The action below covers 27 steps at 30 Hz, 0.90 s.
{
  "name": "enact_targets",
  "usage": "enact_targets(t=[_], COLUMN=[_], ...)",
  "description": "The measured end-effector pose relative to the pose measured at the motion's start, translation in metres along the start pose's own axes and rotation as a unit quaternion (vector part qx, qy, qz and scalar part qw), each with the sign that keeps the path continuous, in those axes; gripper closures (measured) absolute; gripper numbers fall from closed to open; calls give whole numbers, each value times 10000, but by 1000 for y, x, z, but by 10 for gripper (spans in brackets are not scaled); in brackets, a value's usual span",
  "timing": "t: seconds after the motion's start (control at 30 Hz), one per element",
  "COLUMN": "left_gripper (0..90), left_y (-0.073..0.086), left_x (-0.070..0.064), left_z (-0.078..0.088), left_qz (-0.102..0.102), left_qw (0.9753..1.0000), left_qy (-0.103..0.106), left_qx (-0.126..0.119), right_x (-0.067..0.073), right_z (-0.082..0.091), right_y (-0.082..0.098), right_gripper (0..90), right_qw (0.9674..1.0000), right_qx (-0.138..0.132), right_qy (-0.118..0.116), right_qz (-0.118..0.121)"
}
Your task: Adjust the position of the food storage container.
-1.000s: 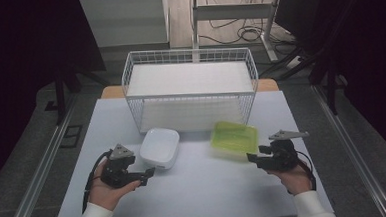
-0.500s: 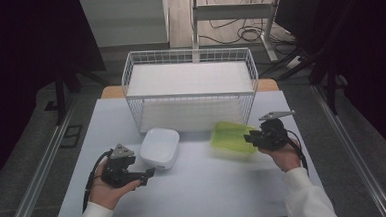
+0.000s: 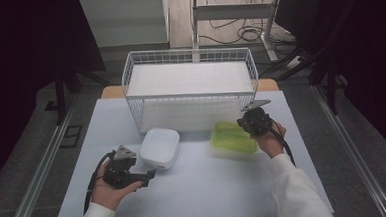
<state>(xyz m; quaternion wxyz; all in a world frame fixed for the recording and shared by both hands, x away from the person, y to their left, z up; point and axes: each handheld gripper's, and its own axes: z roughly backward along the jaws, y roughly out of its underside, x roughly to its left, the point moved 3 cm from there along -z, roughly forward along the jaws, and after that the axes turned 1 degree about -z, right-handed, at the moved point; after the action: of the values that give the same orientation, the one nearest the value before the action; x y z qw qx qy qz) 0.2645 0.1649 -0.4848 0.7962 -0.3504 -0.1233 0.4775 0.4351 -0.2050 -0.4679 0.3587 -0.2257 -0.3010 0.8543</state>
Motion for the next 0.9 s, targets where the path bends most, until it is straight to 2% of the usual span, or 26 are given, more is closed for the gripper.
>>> enact_targets(t=[0.07, 0.1, 0.13, 0.27, 0.57, 0.6, 0.67, 0.8, 0.9], left_gripper=[184, 184, 183, 182, 179, 179, 179, 178, 176], left_y=[1, 1, 2, 5, 8, 9, 10, 11, 13], left_x=[1, 1, 3, 4, 8, 9, 9, 8, 9], left_z=[0, 0, 1, 1, 2, 3, 3, 3, 2], left_qz=[-9, -9, -7, 17, 5, 11, 17, -4, -1], left_qw=[10000, 10000, 10000, 10000, 10000, 10000, 10000, 10000, 9999], left_qy=[5, 5, -2, -16, -49, -57, -59, -73, -98], left_qx=[-6, -6, -12, 2, 33, 22, 28, 53, 85], right_x=[2, 2, 3, -1, -4, -4, -4, -5, 1], right_z=[-6, -6, -13, -26, -45, -49, -52, -54, -53], right_y=[-4, -4, -7, -9, -7, -7, -6, -4, -2], right_gripper=[890, 890, 890, 891, 891, 891, 891, 892, 892], right_qw=[9997, 9997, 9992, 9984, 9970, 9958, 9946, 9949, 9943], right_qx=[-4, -4, 108, 236, 341, 361, 420, 457, 559], right_qy=[85, 85, 152, 230, 392, 466, 532, 498, 390], right_qz=[213, 213, 365, 464, 576, 700, 781, 743, 817])
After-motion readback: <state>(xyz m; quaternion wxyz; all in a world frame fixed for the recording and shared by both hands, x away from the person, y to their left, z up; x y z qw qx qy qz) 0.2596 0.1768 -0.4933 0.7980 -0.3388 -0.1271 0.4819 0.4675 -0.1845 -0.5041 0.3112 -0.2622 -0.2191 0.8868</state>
